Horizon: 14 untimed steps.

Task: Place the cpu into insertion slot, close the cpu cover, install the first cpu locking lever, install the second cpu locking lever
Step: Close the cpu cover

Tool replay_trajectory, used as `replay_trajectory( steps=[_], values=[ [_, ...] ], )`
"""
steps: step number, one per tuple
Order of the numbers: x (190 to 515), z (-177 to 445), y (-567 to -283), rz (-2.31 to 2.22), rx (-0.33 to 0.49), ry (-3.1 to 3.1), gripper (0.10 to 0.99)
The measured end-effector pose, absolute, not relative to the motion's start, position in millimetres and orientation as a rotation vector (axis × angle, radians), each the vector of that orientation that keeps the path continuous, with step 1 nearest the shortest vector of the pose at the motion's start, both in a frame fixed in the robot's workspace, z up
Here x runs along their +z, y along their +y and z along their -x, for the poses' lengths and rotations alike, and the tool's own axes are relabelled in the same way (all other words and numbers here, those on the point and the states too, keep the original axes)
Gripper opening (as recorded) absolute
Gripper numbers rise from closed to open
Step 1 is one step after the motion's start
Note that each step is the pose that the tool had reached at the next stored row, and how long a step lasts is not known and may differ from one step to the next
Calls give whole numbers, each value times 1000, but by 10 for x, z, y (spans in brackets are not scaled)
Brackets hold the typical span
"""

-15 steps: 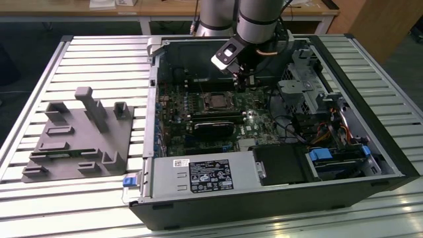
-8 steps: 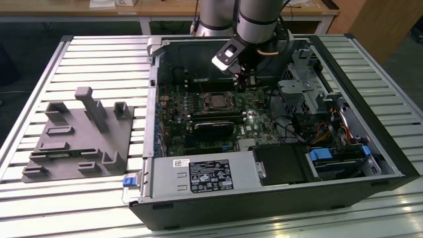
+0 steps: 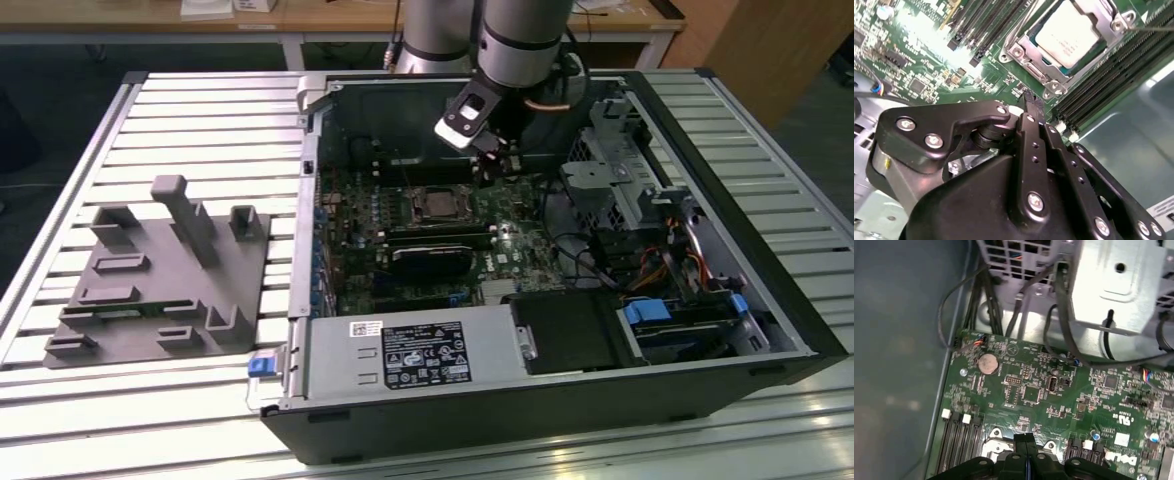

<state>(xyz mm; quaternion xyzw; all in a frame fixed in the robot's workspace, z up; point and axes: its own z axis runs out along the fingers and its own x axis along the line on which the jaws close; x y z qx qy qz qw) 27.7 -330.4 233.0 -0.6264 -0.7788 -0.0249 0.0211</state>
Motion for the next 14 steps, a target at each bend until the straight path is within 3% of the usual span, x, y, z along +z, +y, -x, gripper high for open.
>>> replay_trajectory(
  steps=[14],
  values=[
    [2328,-277,-3304,1626,-61,-2636,106]
  ],
)
